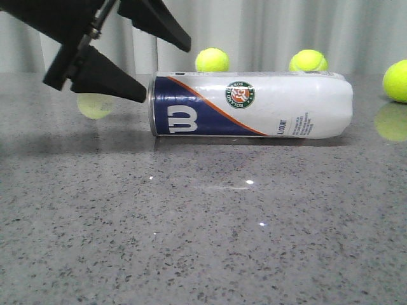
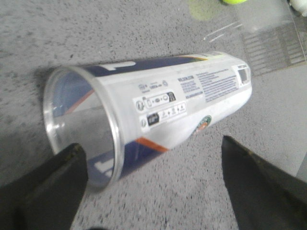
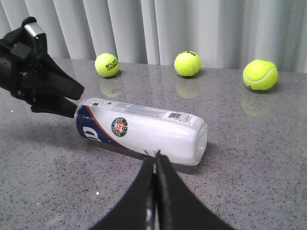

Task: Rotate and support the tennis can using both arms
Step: 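Grasp the open end of the can with the left gripper, then lift the can with the left gripper and swing it upright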

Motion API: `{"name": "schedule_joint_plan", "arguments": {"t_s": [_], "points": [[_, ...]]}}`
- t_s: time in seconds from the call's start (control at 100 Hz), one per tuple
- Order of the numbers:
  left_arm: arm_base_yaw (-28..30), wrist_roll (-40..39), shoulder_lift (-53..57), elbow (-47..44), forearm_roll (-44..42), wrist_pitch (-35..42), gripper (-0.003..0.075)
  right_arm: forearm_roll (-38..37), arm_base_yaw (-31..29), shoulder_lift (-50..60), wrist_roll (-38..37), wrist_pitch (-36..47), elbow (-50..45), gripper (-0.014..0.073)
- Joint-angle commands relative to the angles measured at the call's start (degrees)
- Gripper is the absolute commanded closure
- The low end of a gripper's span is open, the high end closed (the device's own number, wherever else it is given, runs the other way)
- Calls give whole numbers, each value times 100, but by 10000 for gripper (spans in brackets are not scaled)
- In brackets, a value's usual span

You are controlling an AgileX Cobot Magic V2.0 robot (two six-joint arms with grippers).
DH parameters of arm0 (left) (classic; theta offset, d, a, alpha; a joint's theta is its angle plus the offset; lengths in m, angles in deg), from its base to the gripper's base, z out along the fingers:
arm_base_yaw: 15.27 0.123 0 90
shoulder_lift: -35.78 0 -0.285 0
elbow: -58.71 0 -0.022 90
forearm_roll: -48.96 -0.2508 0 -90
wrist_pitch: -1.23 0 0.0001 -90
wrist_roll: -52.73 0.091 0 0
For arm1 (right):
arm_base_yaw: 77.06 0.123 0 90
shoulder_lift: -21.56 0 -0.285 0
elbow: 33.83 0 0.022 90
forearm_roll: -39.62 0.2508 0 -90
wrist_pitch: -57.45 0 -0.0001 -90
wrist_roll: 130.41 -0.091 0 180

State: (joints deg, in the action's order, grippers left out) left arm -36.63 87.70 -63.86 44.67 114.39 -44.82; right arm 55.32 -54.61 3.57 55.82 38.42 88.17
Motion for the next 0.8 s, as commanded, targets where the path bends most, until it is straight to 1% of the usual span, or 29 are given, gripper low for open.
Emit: {"name": "schedule_joint_plan", "arguments": {"t_s": [0.0,0.06,0.1,0.18,0.24,0.6,0.71,0.79], "points": [[-103,105,-64,338,491,-16,173,-34,5,-70,42,429,141,652],[-127,175,-198,413,719,-98,178,-34,5,-70,42,429,141,652],[-149,305,-240,446,920,-176,198,-34,5,-70,42,429,141,652],[-147,597,-319,467,1292,-401,266,-34,5,-70,42,429,141,652],[-147,652,-349,467,1516,-522,314,-34,5,-70,42,429,141,652],[-147,735,-363,467,1657,-877,627,-34,5,-70,42,429,141,652],[-147,748,-363,467,1784,-901,690,-34,5,-70,42,429,141,652],[-147,1124,-363,467,1983,-1046,726,-34,5,-70,42,429,141,652]]}}
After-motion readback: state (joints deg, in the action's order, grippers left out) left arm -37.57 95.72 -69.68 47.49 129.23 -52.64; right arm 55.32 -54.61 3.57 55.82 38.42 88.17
